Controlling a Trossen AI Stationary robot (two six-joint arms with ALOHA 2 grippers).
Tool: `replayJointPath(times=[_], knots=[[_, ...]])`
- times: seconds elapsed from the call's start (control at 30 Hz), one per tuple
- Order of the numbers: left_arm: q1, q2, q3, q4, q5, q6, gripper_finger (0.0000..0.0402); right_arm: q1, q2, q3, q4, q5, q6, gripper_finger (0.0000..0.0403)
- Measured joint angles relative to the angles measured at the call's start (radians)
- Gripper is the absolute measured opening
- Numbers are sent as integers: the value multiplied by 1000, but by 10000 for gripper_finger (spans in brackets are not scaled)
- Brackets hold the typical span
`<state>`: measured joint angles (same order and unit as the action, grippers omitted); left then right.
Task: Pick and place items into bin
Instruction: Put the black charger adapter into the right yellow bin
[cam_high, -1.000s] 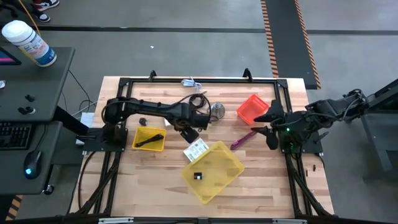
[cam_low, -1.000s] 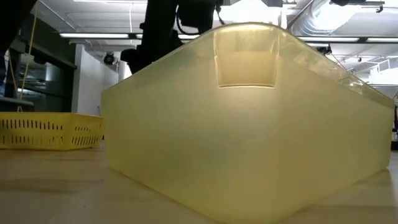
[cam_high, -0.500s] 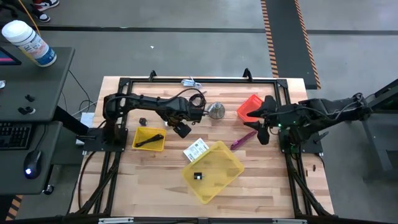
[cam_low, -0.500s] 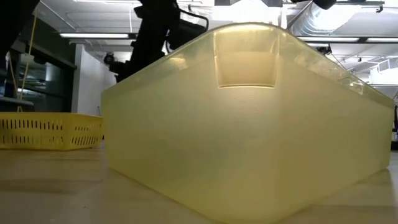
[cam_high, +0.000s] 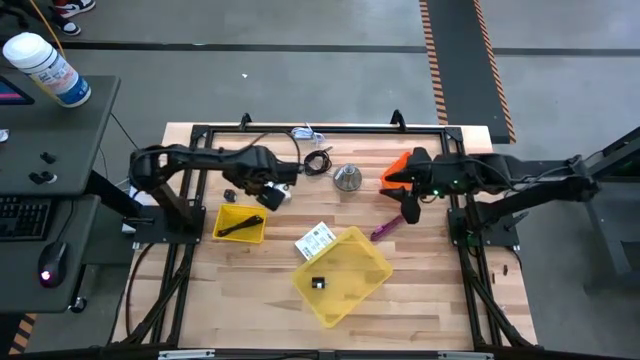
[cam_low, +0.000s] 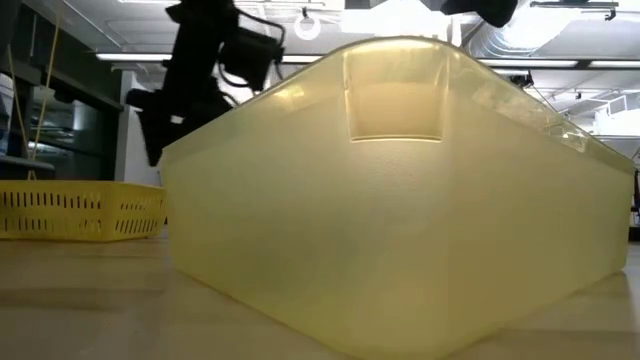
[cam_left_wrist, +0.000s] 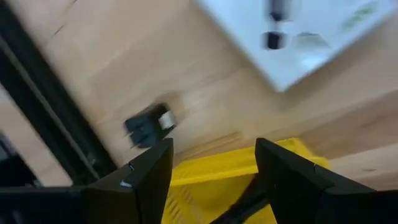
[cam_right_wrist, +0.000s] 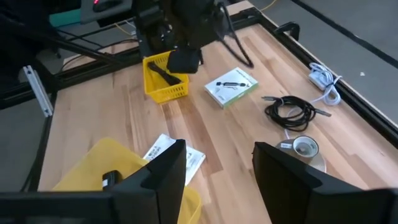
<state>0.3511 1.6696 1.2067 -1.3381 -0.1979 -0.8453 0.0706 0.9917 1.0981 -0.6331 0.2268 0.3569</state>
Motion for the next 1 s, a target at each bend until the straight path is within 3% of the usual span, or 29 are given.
replayJointPath(times=[0.37, 0.77, 1.0], knots=[[112, -134, -158, 3, 15, -90, 216, -20, 42, 0, 18, -32, -5, 170], [200, -151, -299, 114, 74, -131, 216, -20, 43, -1, 59, -45, -26, 174], [214, -151, -342, 142, 59, -143, 216, -20, 43, -1, 55, -65, -26, 168]])
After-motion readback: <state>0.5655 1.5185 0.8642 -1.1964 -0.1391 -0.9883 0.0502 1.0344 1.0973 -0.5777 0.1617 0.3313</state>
